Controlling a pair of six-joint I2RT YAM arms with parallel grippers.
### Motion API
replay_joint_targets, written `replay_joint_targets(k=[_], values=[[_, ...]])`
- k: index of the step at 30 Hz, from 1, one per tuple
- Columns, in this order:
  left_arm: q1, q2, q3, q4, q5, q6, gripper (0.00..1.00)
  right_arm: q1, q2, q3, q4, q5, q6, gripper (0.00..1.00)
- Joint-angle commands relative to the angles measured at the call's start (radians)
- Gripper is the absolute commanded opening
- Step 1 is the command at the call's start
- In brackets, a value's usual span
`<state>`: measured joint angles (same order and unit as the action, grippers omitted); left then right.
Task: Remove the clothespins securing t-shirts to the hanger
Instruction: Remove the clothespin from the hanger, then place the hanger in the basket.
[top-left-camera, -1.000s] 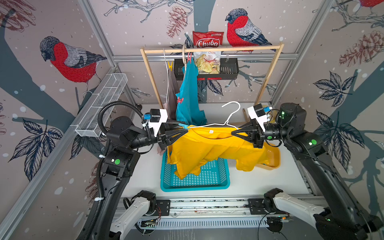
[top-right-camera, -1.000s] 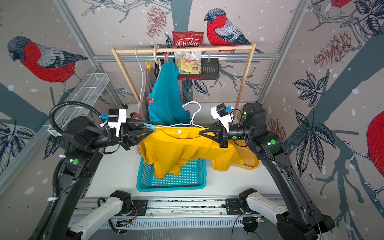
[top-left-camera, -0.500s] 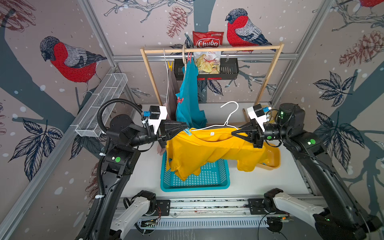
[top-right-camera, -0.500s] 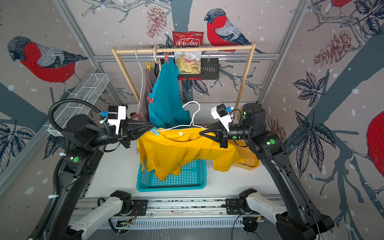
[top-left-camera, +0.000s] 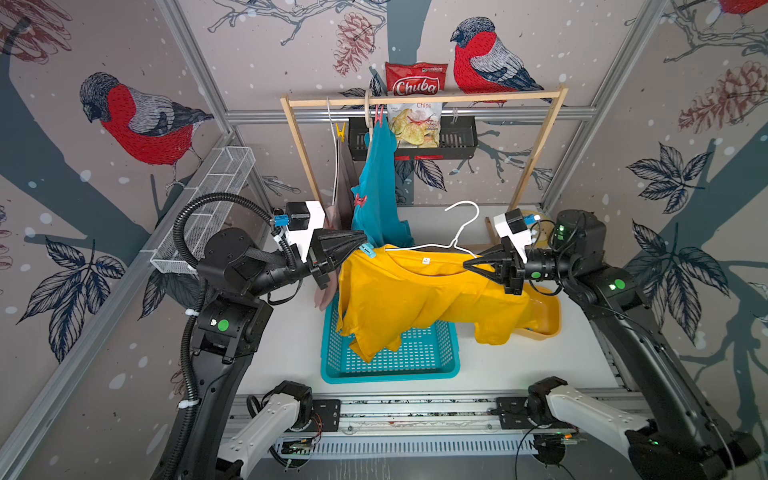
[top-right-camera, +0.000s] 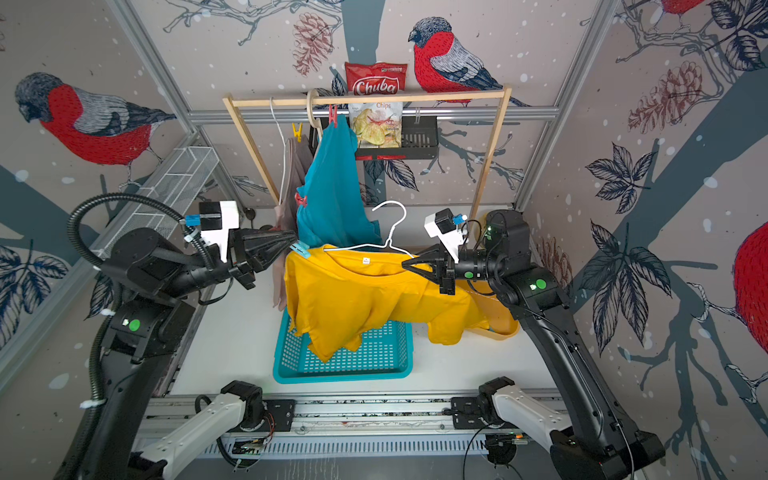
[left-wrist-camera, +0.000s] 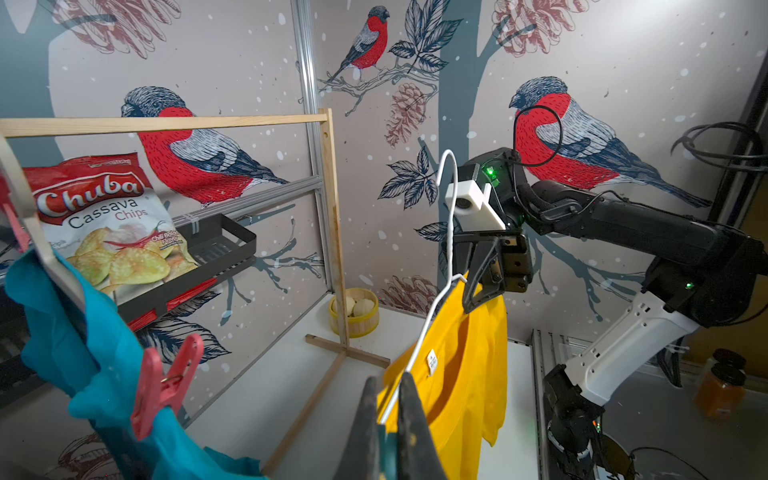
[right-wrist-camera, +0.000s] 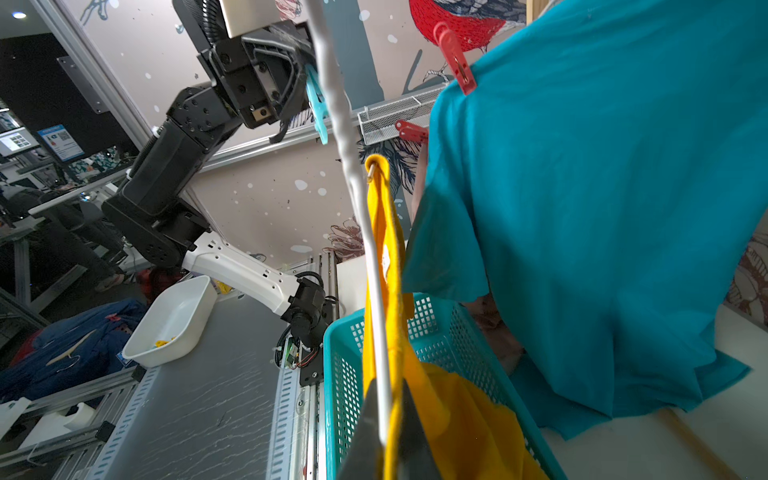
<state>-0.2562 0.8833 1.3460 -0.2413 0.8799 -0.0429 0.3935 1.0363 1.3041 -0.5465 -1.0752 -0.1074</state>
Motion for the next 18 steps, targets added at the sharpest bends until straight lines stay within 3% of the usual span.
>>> replay_joint_targets(k=[1,8,13,18], values=[[0.002,0.001,0.017,-0.012,-0.058,0.025,0.00,0.000,0.006,-0.022,0.045,0.005,0.010,0.00],[0.003,0.011,0.038,-0.018,-0.112,0.000,0.00,0.034,0.056,-0.052,0.049,0.087,0.020,0.00],[0.002,0.013,0.011,-0.018,-0.196,-0.033,0.00,0.239,0.183,-0.062,0.018,0.322,-0.001,0.00],[0.003,-0.014,-0.040,0.017,-0.301,-0.088,0.00,0.342,0.324,-0.058,0.033,0.248,0.007,0.00]])
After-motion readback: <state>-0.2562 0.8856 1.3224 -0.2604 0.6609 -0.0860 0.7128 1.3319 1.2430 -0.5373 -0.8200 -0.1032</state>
